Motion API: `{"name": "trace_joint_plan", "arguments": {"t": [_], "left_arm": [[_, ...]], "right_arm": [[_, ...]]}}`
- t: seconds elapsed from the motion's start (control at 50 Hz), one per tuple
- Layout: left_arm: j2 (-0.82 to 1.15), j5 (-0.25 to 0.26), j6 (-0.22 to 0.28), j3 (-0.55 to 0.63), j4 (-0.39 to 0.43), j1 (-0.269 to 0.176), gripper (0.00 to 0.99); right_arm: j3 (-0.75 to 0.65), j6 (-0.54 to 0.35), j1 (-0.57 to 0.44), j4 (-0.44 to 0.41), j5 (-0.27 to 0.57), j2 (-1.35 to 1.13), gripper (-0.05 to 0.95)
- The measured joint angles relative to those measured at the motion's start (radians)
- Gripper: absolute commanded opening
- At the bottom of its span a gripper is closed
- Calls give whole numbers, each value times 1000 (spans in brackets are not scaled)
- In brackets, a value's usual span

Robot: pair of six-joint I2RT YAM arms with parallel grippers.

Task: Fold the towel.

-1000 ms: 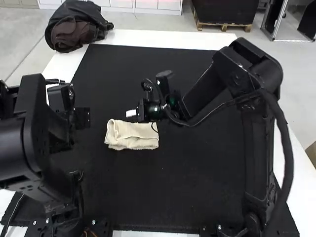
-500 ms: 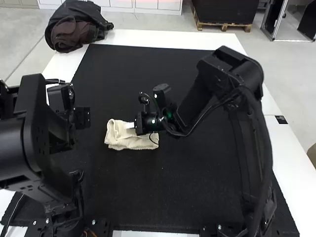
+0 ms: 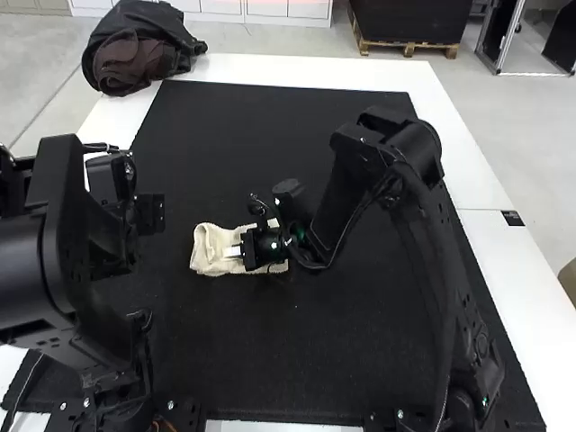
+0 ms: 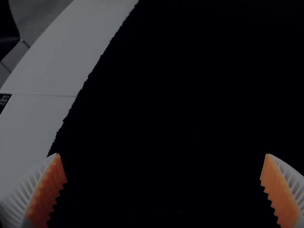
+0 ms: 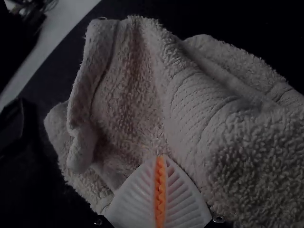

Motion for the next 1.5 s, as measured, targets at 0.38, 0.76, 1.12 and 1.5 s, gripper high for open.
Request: {"name": "trace_joint_plan", "arguments": {"t": [0.38, 0.76, 1.12, 1.5], "left_arm": [[-1, 0, -8, 89, -84, 0, 961], [-71, 0, -69, 304, -266, -79, 961], [-222, -29, -104, 354, -404, -269, 961], [-417, -56, -110, 433, -511, -319, 961]], "right_arm": [[-35, -14, -2, -134, 9, -145, -21], [21, 48, -176, -373, 7, -678, -20], [-93, 93, -338, -510, 7, -1033, 116], [-219, 204, -632, -561, -43, -1477, 916]]}}
